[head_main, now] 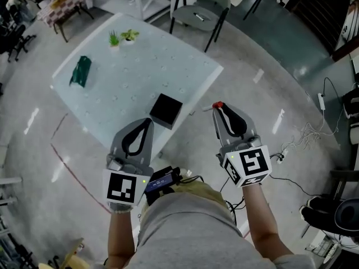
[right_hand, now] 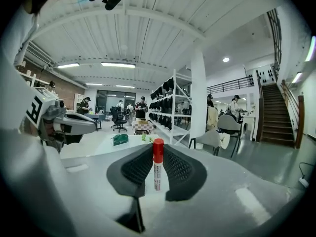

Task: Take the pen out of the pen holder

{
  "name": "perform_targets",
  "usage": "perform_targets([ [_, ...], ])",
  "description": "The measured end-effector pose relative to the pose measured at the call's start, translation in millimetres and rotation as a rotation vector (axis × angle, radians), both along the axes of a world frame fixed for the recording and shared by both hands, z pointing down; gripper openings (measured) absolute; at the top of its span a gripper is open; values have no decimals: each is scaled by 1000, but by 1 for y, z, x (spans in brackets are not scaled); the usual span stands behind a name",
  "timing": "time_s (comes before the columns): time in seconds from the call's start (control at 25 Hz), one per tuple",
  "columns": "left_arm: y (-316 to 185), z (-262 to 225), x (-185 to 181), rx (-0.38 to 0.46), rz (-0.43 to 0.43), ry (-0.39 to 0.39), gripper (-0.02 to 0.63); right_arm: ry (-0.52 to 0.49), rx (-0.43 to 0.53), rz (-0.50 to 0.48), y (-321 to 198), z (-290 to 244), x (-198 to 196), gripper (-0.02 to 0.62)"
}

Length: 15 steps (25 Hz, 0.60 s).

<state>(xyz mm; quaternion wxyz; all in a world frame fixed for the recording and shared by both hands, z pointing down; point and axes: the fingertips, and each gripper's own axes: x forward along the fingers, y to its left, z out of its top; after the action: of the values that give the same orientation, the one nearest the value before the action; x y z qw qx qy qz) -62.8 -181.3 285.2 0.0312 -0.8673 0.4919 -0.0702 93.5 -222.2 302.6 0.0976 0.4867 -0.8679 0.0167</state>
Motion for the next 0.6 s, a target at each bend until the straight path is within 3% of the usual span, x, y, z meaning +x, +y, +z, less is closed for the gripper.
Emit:
perform_targets([
  [0.6, -2, 27, 5, -52, 39, -52, 2, -23, -72, 38, 18, 32, 15, 61],
])
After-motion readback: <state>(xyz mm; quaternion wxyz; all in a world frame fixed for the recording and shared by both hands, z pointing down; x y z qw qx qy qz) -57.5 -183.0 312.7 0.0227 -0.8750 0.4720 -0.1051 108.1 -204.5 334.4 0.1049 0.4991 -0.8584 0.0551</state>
